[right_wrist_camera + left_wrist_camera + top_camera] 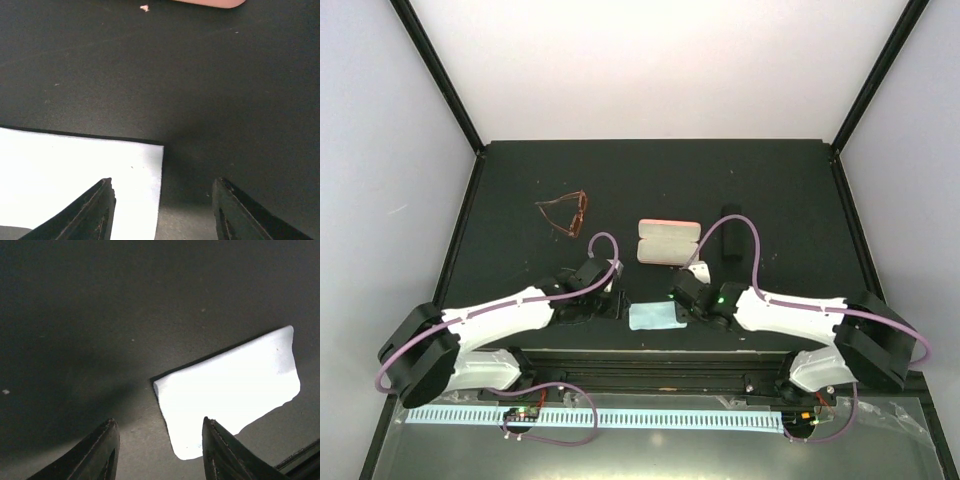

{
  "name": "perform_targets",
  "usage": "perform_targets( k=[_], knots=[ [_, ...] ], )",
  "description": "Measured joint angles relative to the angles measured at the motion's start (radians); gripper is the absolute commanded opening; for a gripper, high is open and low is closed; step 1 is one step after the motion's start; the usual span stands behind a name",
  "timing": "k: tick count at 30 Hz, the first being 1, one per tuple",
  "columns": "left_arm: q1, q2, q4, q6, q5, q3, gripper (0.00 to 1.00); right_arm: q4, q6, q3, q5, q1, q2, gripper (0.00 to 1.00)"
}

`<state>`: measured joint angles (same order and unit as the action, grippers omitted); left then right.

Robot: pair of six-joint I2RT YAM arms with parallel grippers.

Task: Organize the sunglasses
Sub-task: Pick up the glasses cleaning cloth from the center of the board.

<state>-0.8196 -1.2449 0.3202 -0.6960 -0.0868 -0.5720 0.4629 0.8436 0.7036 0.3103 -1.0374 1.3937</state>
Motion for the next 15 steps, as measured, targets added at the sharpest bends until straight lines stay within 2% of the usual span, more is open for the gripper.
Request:
perform_targets(
  k=[7,11,15],
  knots=[
    [0.0,0.04,0.03,-0.054,0.053,0.05,0.48,-0.007,-0.005,-0.041,-0.021,-0.001,-0.032,0.45],
    [0.0,0.029,0.004,-0.086,0.032,0.105,0.44,-0.025,-0.007,-0.044,-0.053,-0.001,0.023,0.43],
    [0.0,-0.001,-0.066,-0.106,-0.018,0.105,0.43,-0.042,-0.008,-0.046,-0.071,-0.001,0.066,0.36]
  ],
)
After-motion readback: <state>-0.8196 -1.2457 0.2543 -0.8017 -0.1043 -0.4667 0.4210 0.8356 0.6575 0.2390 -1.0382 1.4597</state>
